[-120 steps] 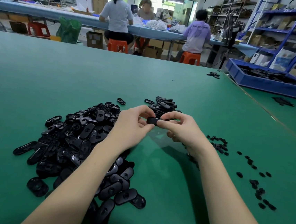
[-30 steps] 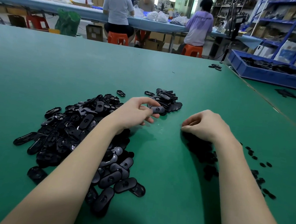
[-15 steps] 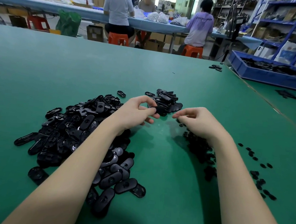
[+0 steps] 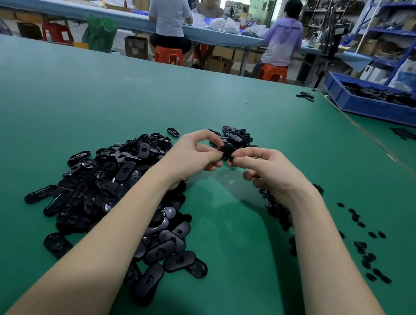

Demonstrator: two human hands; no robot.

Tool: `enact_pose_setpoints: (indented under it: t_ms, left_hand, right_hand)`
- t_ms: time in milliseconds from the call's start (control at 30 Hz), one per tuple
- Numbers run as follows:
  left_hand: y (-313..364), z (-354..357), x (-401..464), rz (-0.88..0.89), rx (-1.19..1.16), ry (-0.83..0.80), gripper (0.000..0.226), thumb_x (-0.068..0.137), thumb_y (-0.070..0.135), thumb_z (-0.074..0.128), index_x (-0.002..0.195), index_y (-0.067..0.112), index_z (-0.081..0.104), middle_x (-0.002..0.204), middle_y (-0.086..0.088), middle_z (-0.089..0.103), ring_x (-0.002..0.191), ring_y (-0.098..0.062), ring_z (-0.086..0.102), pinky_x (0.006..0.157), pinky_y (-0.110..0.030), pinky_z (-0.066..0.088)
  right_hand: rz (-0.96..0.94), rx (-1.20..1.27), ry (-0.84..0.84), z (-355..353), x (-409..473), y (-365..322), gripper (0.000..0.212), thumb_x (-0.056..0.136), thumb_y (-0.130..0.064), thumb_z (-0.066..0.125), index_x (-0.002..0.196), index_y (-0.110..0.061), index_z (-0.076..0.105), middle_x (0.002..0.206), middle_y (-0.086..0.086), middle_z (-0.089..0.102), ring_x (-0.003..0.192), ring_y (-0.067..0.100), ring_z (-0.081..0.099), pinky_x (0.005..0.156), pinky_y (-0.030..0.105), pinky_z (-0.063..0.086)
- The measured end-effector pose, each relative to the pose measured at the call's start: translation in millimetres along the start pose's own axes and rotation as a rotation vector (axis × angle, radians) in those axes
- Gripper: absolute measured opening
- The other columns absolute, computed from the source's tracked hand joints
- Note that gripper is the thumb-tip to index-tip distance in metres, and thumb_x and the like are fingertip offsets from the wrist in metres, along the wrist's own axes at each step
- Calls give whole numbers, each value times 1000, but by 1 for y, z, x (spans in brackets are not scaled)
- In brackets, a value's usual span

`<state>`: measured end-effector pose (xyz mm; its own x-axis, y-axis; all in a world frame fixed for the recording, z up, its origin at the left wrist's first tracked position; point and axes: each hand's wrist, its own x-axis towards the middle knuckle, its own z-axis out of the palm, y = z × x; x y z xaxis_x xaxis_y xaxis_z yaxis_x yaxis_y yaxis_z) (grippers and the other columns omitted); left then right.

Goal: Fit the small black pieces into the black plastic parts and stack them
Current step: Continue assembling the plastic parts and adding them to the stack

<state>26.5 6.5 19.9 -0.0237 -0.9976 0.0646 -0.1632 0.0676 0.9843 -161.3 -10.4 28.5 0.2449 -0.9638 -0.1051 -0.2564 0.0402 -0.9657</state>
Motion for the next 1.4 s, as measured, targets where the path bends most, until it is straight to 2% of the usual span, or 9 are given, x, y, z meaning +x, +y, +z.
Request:
enact_pose_setpoints:
  t_ms: [67, 167, 367, 500, 633, 867, 1100, 1267, 1400]
  left_hand:
    - [-1, 1, 2, -2, 45, -16, 15, 89, 3, 69, 91, 15, 62, 71, -5, 70, 62, -8, 60, 66, -17, 51]
    - [-1, 0, 2, 22, 91, -4, 18, 84, 3, 74, 85, 16, 62, 54, 10, 59, 53, -7, 51, 57, -13, 43]
    - [3, -2, -3, 92, 57, 21, 34, 82, -1, 75, 109, 18, 68, 93, -8, 77, 68, -12, 70, 60, -12, 48]
    - [2, -2, -3, 99, -17, 20, 28, 86, -4, 71, 109, 12, 70, 95, -16, 76, 67, -15, 71, 61, -13, 51]
    - [0, -2, -1, 117, 14, 2, 28, 84, -3, 73, 106, 12, 70, 91, -11, 77, 72, -13, 71, 68, -21, 57]
    - [2, 0, -1, 167, 122, 33, 28, 78, 1, 80, 98, 18, 70, 81, 5, 69, 63, -3, 66, 60, -9, 46]
    - [4, 0, -3, 196, 168, 50, 27, 77, 1, 81, 92, 21, 71, 80, 4, 70, 63, 2, 65, 56, -6, 44]
    - [6, -2, -3, 121, 114, -6, 26, 79, -3, 78, 96, 16, 69, 80, -2, 76, 64, -4, 66, 55, -9, 42]
    - [8, -3, -4, -3, -38, -63, 22, 84, -5, 72, 99, 9, 67, 95, -18, 76, 65, -13, 69, 56, -11, 48]
  right_hand:
    - [6, 15, 7, 3, 0, 0, 8, 86, -14, 76, 84, -22, 75, 92, 3, 77, 54, 8, 49, 47, 18, 30]
    - [19, 30, 17, 6, 1, 1, 10, 82, -16, 78, 78, -25, 77, 87, -1, 77, 55, 8, 50, 47, 18, 31]
    - [37, 16, 79, 8, 2, 3, 9, 79, -24, 83, 80, -34, 81, 78, -10, 72, 63, 10, 50, 45, 17, 31]
    - [74, 10, 131, 9, 3, 3, 10, 78, -25, 84, 77, -35, 81, 75, -10, 71, 64, 11, 45, 40, 17, 26]
    - [96, 53, 144, 9, 5, 3, 8, 77, -25, 84, 75, -32, 82, 79, -6, 74, 53, 9, 40, 40, 19, 23]
    - [112, 139, 164, 11, 7, 5, 3, 80, -21, 82, 81, -21, 80, 83, 2, 72, 49, 8, 32, 43, 20, 18]
    - [103, 104, 169, 12, 9, 4, 7, 76, -24, 85, 73, -27, 80, 78, -2, 72, 45, 6, 36, 42, 19, 21]
    - [124, 58, 125, 7, 4, 6, 17, 75, -35, 87, 89, -28, 79, 84, -7, 78, 48, 6, 40, 43, 20, 24]
    - [86, 24, 119, 4, 2, 9, 15, 70, -41, 90, 77, -34, 79, 77, -10, 70, 56, 8, 45, 43, 20, 24]
